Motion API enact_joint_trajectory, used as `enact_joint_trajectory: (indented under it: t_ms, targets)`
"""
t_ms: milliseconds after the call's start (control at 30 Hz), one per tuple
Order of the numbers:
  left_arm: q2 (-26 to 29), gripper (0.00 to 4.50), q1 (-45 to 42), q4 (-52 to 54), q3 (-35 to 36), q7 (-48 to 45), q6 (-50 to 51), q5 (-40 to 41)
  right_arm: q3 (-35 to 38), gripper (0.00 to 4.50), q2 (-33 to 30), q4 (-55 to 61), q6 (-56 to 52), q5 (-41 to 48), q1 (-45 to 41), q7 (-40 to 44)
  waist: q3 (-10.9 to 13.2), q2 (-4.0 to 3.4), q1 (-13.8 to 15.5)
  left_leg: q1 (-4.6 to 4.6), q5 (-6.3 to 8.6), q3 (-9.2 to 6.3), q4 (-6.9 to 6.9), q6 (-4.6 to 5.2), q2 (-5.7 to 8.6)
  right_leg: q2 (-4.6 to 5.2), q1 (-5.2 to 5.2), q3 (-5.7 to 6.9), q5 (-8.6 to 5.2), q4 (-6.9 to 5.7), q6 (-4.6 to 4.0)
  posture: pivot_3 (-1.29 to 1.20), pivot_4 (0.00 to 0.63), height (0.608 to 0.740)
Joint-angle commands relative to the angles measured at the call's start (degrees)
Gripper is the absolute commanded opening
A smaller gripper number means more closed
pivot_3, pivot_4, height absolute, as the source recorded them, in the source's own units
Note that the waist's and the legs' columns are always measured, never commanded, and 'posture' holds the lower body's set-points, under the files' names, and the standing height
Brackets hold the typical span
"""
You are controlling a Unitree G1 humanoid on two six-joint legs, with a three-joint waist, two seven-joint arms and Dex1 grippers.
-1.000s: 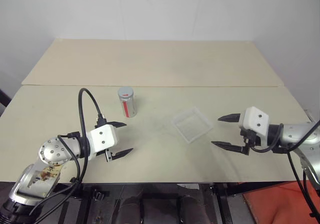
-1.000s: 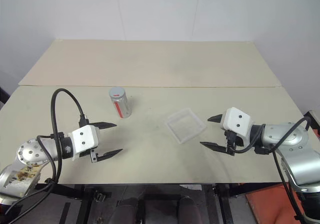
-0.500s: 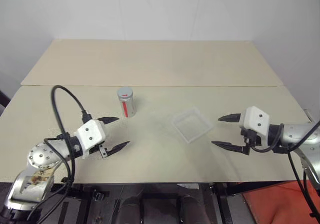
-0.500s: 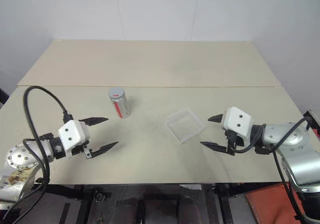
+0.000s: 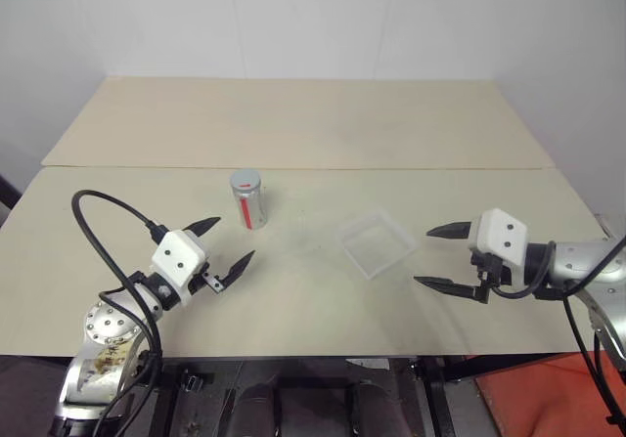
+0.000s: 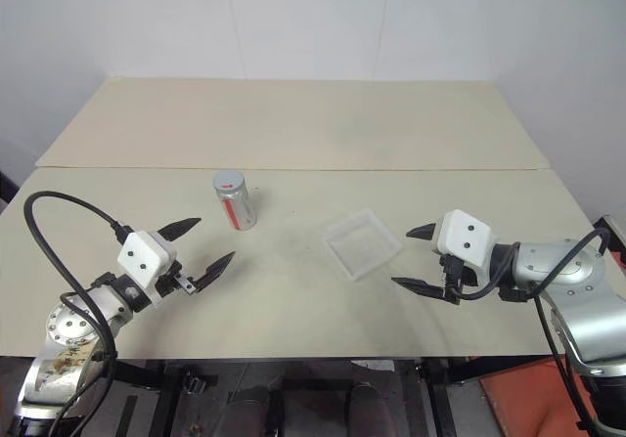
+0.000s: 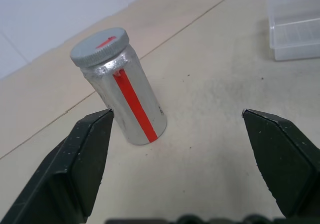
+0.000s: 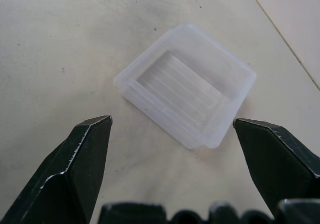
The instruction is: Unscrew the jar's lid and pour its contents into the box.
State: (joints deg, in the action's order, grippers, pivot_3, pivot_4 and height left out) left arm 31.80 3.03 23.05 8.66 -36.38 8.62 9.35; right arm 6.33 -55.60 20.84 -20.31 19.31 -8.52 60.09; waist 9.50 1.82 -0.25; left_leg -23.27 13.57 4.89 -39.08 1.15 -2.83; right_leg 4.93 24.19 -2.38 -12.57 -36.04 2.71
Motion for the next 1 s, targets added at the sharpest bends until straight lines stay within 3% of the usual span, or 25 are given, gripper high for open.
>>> enact_joint_trajectory:
  t_ms: [33, 1000]
  targets:
    - [1.8, 4.47, 0.3, 2.1, 0.8, -0.5, -0.5, 0.1, 2.2, 4.5, -0.8, 1.5, 0.4, 0.6, -0.2, 0.2, 0.0, 0.0, 0.0, 0.0, 0.0, 0.0, 0.0, 0.0, 0.0, 0.0, 0.0, 0.0, 0.0, 0.0, 0.0, 0.0, 0.15, 0.74]
    - [0.2, 4.47, 0.6, 1.8, 1.1, 2.2, -0.3, 0.3, 1.9, 4.5, -0.1, 2.8, -0.2, 0.9, 0.9, -0.8, 0.0, 0.0, 0.0, 0.0, 0.0, 0.0, 0.0, 0.0, 0.0, 0.0, 0.0, 0.0, 0.0, 0.01, 0.0, 0.0, 0.15, 0.74]
